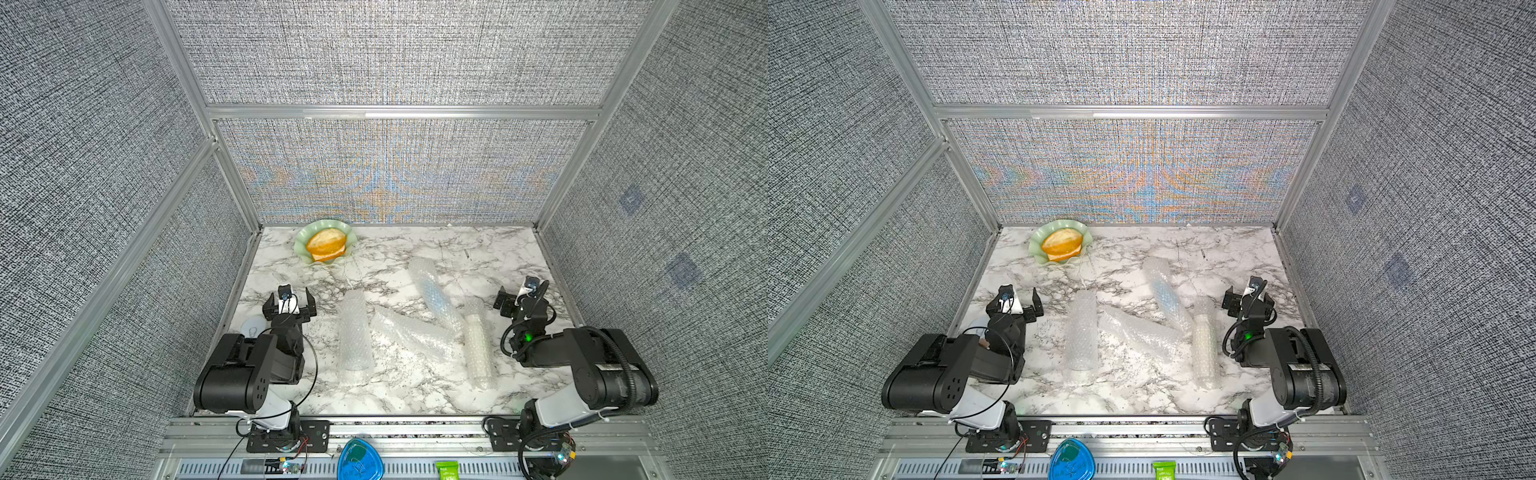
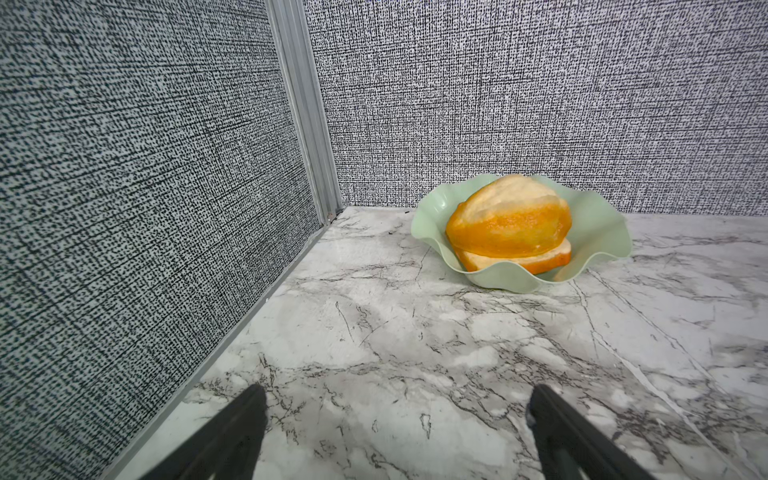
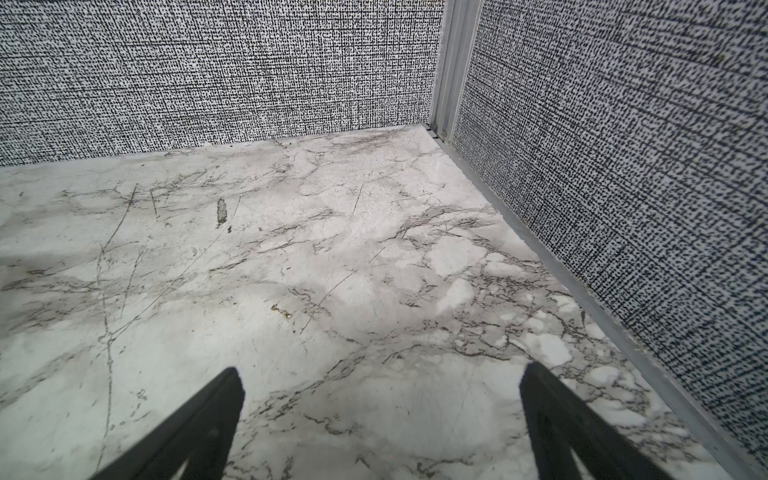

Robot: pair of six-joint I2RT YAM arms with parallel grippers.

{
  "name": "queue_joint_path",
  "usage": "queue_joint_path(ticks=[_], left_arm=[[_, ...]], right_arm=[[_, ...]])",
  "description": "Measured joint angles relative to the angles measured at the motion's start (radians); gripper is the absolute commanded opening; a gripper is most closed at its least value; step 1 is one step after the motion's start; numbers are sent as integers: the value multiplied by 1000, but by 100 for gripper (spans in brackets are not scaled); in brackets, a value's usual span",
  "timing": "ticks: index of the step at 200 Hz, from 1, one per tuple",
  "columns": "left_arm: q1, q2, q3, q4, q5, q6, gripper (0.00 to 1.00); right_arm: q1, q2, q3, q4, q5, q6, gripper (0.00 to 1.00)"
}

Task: Unwrap the vase from the bubble wrap
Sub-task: Move the bubble wrap to the center of the board.

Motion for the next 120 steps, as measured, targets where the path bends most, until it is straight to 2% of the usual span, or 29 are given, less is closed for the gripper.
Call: queue_joint_path(ticks=[34, 94, 120], left_arm=[[-1, -2, 1, 0, 0, 0, 100], [-18, -55, -6, -8, -39, -1, 99], [-27, -139, 42, -114, -76, -1, 99]], right_arm=[[5, -17, -11, -4, 11, 0, 99], [36, -200, -24, -75, 89, -11, 99], [36, -277, -22, -134, 135, 2, 99]])
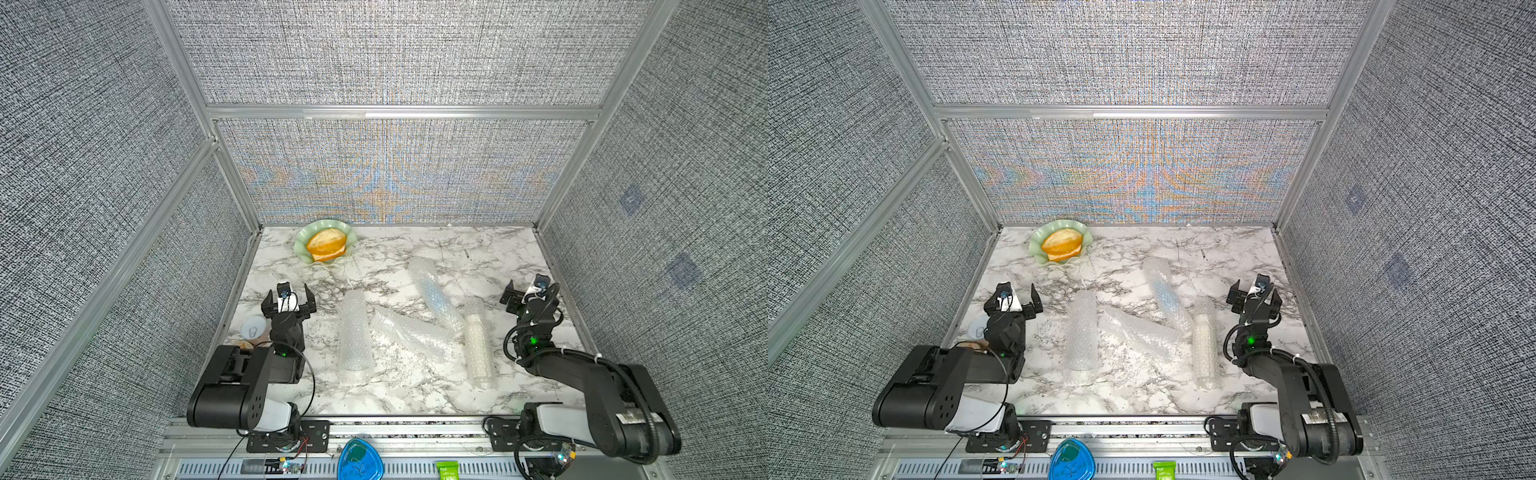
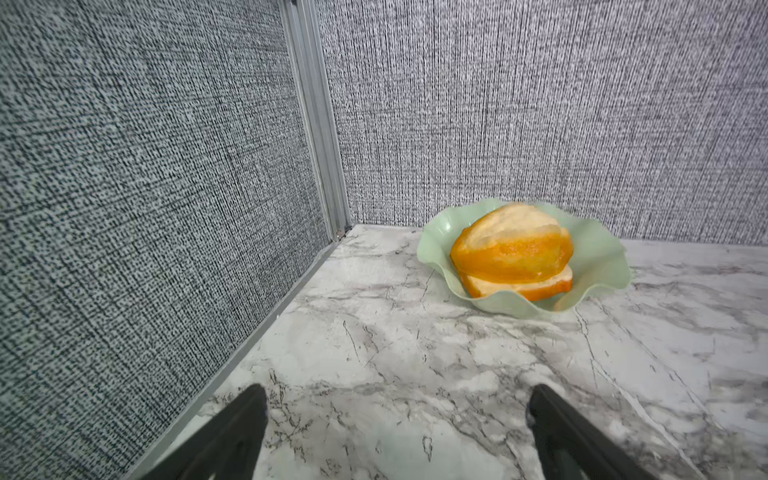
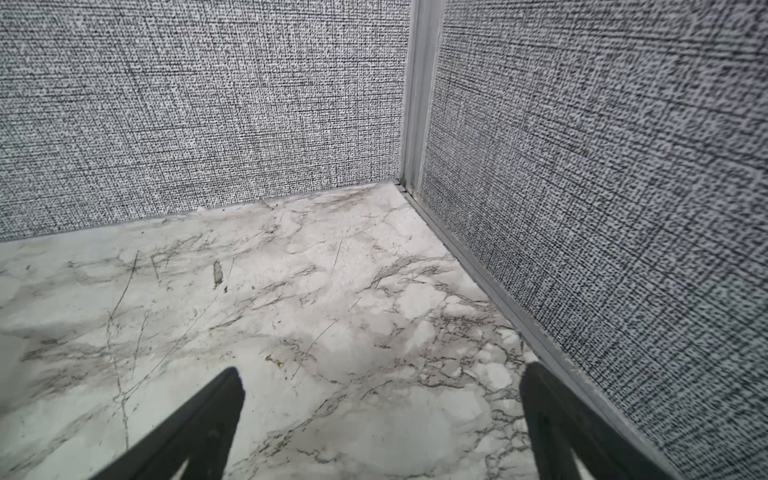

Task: Unwrap the vase from the bubble wrap
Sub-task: Move the bubble wrap to the center of the board.

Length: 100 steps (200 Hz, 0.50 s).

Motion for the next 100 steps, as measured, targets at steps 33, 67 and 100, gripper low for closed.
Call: queue_joint_path(ticks=[33, 67, 100], left_arm=[[0, -79, 82, -157, -29, -8, 99], [0, -119, 221, -377, -56, -39, 99], [0, -137, 389, -634, -59, -99, 100]], right_arm=[[1, -62, 36, -81, 28, 54, 99], [6, -130, 100, -220, 29, 137, 99], [7, -201, 142, -378, 28, 234, 99]])
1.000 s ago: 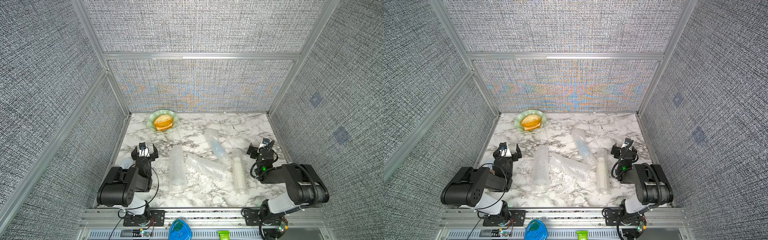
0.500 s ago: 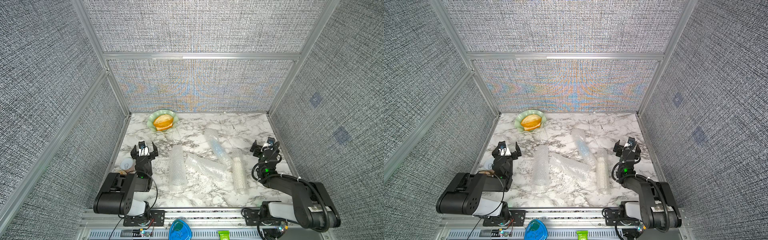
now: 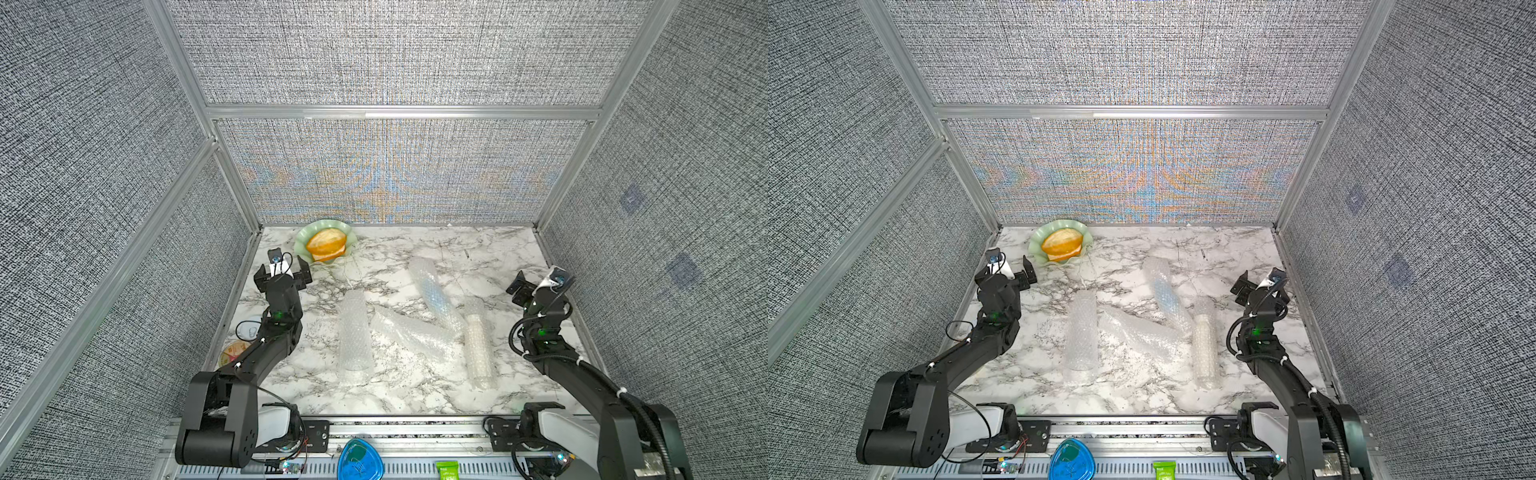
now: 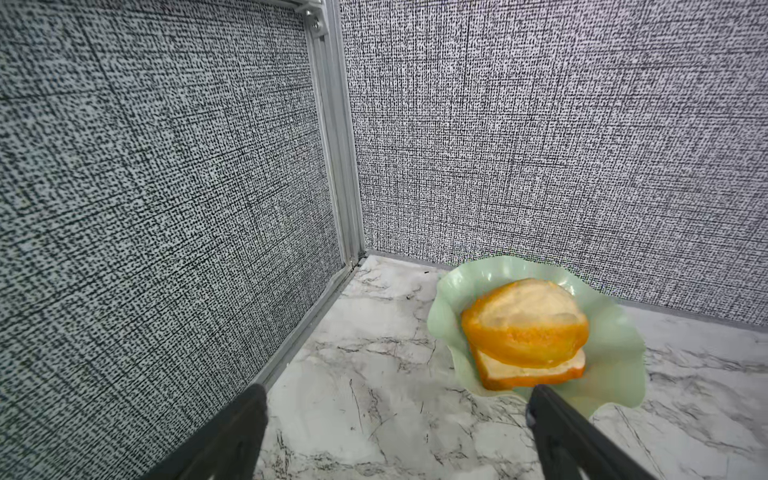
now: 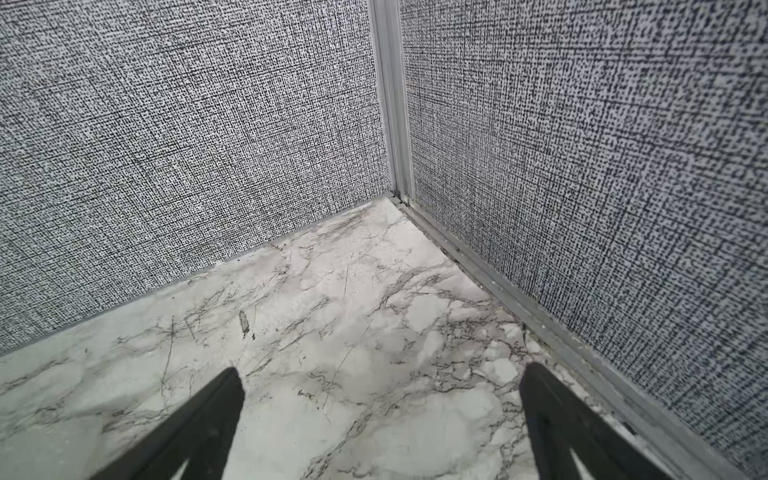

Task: Unwrap the vase from the bubble wrap
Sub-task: Move the bubble wrap to the center of the board.

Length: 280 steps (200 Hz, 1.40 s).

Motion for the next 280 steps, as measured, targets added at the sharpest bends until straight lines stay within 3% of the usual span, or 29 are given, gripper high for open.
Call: queue_joint_path(ticks=[25, 66, 96, 142, 212, 280], left_arm=[[0, -17, 89, -193, 42, -61, 99], [0, -61, 224, -493, 228, -136, 97], [-1, -69, 295, -674, 349, -170, 94], [-13, -48, 352, -886, 505, -204, 96], [-99, -49, 315, -979, 607, -241, 97], [-175, 1, 289, -976, 616, -298, 98]], right_arm=[[8, -25, 92, -164, -18, 74, 99], [46, -37, 166, -386, -137, 147, 99], [138, -8, 219, -520, -241, 157, 99], [297, 68, 349, -709, -293, 102, 99], [373, 247, 528, -990, -353, -5, 99], [476, 379, 650, -1093, -383, -81, 99]])
